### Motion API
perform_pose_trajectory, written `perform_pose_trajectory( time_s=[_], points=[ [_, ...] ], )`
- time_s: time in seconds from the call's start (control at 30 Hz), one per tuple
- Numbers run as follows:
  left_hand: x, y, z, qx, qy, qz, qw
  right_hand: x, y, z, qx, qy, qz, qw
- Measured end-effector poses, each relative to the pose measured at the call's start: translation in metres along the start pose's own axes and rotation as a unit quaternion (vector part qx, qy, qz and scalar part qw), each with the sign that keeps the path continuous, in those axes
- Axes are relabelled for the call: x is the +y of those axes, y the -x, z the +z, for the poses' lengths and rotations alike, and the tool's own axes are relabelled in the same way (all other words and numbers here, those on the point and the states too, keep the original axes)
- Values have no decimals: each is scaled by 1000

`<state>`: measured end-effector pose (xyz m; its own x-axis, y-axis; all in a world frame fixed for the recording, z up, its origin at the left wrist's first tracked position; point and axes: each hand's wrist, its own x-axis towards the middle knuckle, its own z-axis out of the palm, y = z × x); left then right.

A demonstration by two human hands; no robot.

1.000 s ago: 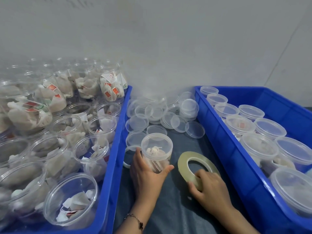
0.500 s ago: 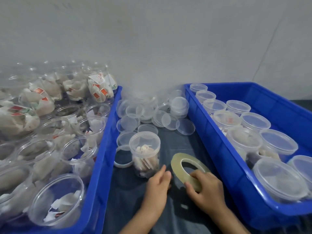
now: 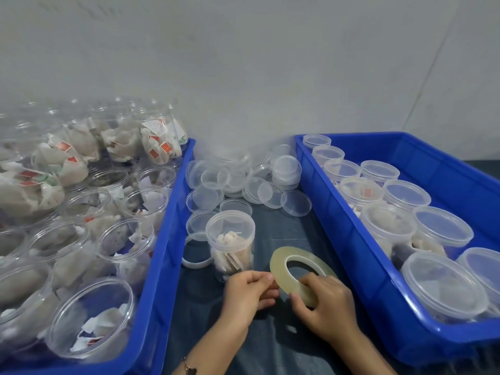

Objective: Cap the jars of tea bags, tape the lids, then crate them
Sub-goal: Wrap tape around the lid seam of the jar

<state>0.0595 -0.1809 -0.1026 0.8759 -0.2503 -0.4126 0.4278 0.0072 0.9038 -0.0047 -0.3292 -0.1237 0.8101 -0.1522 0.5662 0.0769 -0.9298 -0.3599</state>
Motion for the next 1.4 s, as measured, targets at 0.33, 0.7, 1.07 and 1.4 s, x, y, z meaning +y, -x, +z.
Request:
perform_pose_trajectory(
  time_s=[0.33, 0.7, 1.07, 1.4],
  points=[
    [-14, 16, -26, 80, -260, 297, 915, -1, -1, 5, -49, 42, -56, 996],
    [21, 29, -58, 285, -343, 574, 687, 1, -12, -25, -134, 46, 51, 989],
    [20, 20, -56, 342, -167, 414, 827, -10, -41, -38, 4, 164, 10, 986],
    [12, 14, -57, 315, -190, 391, 844, 6, -47, -28, 77, 175, -43, 981]
  ],
)
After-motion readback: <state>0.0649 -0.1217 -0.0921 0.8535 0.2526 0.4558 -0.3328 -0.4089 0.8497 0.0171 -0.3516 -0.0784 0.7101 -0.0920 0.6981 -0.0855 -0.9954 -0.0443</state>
